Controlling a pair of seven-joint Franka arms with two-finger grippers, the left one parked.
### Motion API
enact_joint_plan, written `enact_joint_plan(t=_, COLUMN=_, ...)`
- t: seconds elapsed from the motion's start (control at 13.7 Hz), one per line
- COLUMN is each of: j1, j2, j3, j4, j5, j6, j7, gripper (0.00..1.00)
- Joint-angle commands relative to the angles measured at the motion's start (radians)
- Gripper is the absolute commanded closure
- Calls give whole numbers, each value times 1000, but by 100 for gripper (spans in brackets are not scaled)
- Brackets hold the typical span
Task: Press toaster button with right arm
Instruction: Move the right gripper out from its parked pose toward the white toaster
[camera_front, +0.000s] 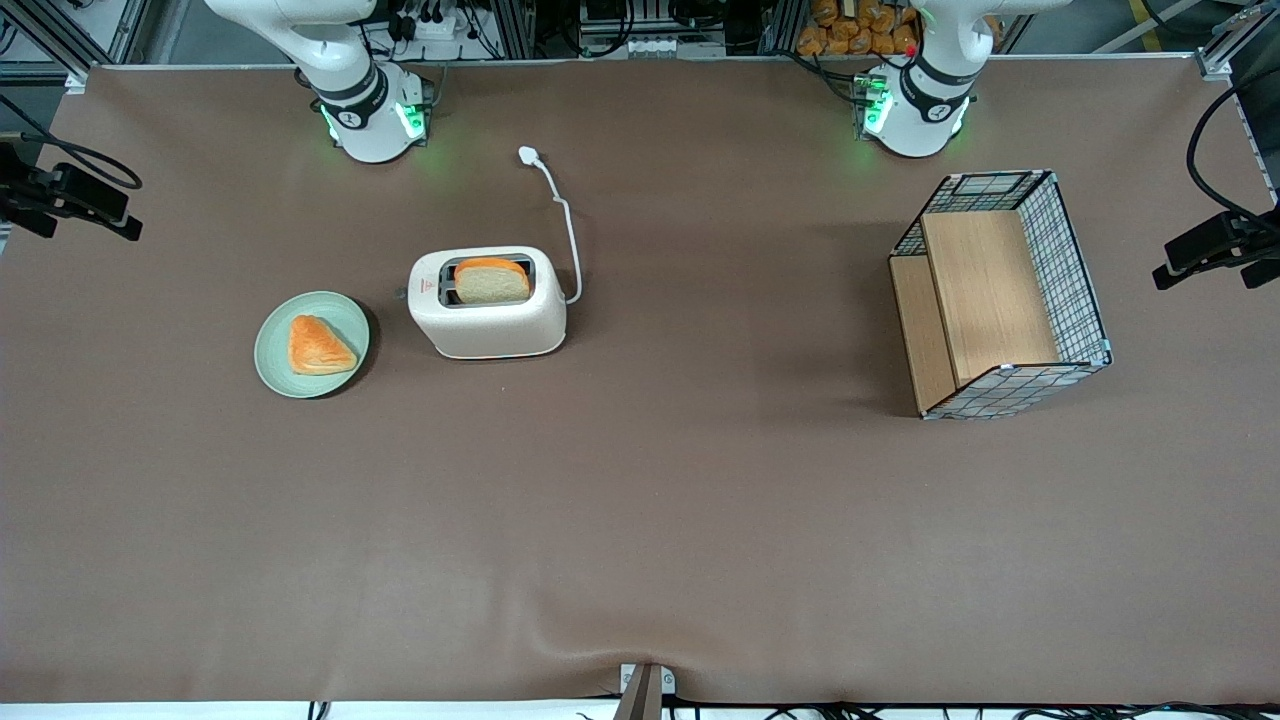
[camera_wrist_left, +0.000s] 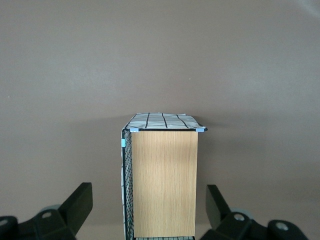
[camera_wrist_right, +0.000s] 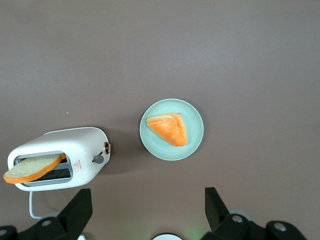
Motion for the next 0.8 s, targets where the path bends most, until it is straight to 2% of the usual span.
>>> enact_joint_plan(t=0.0, j1=-12, j2=-14, j3=10, j4=-4, j5=11, j6=-4, j7=17, gripper=0)
enact_joint_plan(t=0.73, j1=-13, j2=-11, j3=10, j4=-6, j5=12, j6=-12, j7=6, gripper=0)
